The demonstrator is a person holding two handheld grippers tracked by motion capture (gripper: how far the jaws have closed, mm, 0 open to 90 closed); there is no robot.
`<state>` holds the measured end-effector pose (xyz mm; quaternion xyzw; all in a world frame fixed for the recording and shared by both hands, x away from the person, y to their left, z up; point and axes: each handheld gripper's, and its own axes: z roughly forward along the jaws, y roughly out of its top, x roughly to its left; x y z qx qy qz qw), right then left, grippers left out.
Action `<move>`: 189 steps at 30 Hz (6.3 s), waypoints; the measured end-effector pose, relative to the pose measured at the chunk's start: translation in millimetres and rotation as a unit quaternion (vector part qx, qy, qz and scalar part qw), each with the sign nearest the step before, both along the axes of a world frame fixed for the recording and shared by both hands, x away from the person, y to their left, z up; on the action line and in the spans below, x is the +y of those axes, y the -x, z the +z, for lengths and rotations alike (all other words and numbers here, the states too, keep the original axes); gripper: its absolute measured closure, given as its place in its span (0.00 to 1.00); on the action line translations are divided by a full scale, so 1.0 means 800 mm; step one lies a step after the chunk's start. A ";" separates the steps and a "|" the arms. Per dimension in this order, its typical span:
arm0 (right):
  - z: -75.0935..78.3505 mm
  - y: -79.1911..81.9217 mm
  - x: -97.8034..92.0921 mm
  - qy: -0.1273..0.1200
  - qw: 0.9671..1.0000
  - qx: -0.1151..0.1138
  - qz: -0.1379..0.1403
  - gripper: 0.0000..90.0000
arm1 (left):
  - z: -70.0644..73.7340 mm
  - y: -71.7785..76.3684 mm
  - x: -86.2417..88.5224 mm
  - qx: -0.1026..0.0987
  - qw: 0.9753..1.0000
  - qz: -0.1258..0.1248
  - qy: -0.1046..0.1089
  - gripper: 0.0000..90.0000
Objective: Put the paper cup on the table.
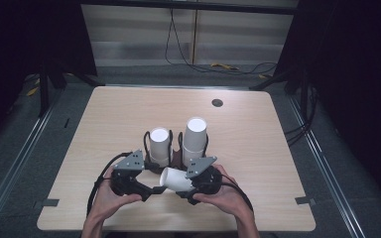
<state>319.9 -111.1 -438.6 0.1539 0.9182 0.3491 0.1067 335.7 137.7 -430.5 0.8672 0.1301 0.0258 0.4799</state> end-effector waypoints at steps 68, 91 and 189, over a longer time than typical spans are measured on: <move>0.010 -0.013 0.040 0.119 0.991 0.014 0.064 0.30 | -0.014 -0.017 -0.023 0.014 0.993 -0.071 -0.098 0.35; 0.005 -0.014 0.044 0.117 0.990 0.023 0.072 0.26 | -0.019 -0.016 -0.022 0.018 0.992 -0.086 -0.090 0.39; -0.031 -0.003 -0.041 -0.255 0.965 0.053 0.004 0.14 | -0.056 0.010 0.000 -0.008 0.992 -0.047 0.116 0.38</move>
